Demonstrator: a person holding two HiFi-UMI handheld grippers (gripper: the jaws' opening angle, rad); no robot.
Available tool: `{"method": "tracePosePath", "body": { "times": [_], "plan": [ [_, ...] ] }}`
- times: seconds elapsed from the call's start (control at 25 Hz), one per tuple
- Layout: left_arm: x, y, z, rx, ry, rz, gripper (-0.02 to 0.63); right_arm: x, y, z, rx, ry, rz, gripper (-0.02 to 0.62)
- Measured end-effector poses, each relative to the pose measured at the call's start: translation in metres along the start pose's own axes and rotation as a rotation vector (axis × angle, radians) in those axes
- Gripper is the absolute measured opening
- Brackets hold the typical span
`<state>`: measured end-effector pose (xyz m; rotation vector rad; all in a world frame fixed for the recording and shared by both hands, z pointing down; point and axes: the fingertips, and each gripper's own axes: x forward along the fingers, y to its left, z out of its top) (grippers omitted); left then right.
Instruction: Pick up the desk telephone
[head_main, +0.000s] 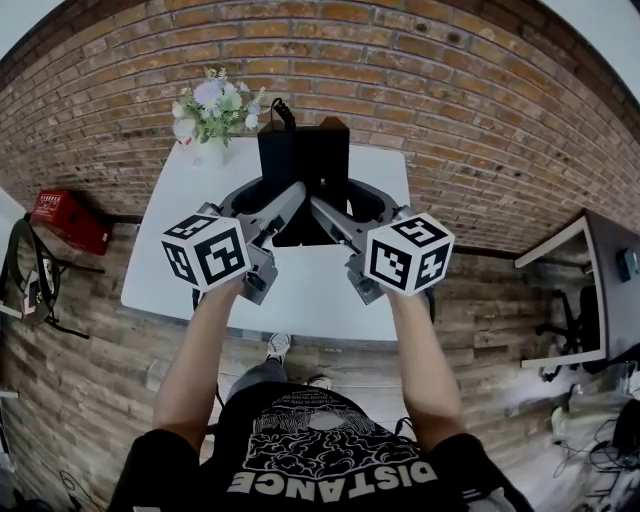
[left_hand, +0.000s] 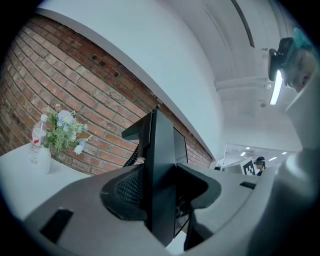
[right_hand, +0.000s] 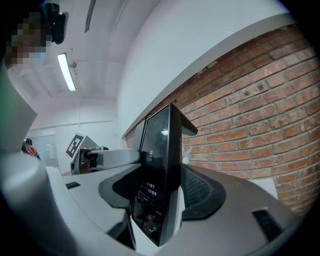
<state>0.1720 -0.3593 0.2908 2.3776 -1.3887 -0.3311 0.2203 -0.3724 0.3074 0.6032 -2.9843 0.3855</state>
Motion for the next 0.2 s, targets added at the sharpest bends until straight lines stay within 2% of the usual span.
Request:
{"method": "tracePosePath", "body": {
  "times": [0.2],
  "plan": [
    [-0.0029, 0.0026, -0.0007, 0.000, 0.003, 0.003, 0.189, 0.0026, 0.0023, -0.0025, 0.007, -0.002, -0.001, 0.241]
  ]
}}
